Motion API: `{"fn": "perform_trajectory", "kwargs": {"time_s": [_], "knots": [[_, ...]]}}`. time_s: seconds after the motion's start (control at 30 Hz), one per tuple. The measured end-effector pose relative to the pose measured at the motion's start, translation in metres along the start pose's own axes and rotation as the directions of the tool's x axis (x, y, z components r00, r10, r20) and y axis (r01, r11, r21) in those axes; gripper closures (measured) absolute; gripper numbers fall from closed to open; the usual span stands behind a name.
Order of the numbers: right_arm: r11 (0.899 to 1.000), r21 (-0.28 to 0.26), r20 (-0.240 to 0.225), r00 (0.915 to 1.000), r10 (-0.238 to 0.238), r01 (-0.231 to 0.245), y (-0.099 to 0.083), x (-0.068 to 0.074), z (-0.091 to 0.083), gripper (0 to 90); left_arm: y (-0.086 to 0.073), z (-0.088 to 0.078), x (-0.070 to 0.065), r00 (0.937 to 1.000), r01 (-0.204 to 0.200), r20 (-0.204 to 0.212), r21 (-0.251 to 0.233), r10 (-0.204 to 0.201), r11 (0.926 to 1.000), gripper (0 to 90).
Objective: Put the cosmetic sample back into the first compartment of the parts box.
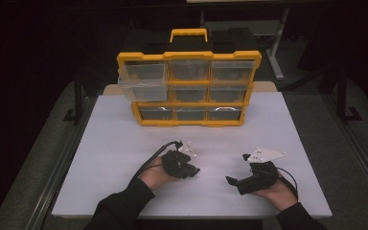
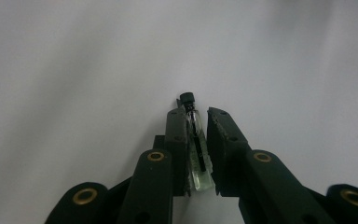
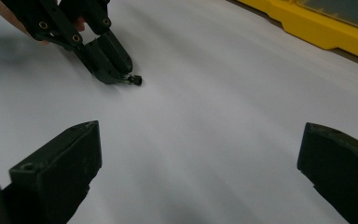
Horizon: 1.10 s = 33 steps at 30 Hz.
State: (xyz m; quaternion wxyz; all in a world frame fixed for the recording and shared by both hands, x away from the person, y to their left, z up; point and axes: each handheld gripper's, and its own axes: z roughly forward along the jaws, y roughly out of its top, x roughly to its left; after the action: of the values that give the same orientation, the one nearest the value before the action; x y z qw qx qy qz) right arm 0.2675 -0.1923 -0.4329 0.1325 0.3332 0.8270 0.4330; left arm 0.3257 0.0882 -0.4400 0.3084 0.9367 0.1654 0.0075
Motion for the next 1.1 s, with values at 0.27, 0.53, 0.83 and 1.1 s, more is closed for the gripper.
{"fn": "perform_trajectory", "kwargs": {"time_s": [0.27, 0.53, 0.83, 1.1], "knots": [[1.000, 0.000, 0.000, 1.0000, 0.000, 0.000, 0.000, 0.000, 0.000, 0.0, 0.000, 0.000, 0.000, 1.0000, 0.003, 0.000, 0.000, -0.003, 1.0000, 79.9], [1.000, 0.000, -0.001, 1.0000, 0.000, 0.000, 0.000, 0.000, 0.000, 0.0, -0.001, 0.000, 0.001, 1.0000, -0.004, 0.006, -0.001, 0.004, 1.0000, 80.1], [1.000, 0.000, -0.001, 1.0000, -0.001, 0.001, 0.000, 0.000, 0.000, 0.0, -0.001, -0.008, 0.005, 0.9998, 0.000, 0.020, -0.013, 0.000, 0.9999, 80.4], [1.000, 0.001, -0.002, 1.0000, -0.001, 0.001, 0.000, 0.000, 0.000, 0.0, -0.003, -0.018, 0.009, 0.9995, 0.014, 0.028, -0.030, -0.014, 0.9995, 80.5]]}}
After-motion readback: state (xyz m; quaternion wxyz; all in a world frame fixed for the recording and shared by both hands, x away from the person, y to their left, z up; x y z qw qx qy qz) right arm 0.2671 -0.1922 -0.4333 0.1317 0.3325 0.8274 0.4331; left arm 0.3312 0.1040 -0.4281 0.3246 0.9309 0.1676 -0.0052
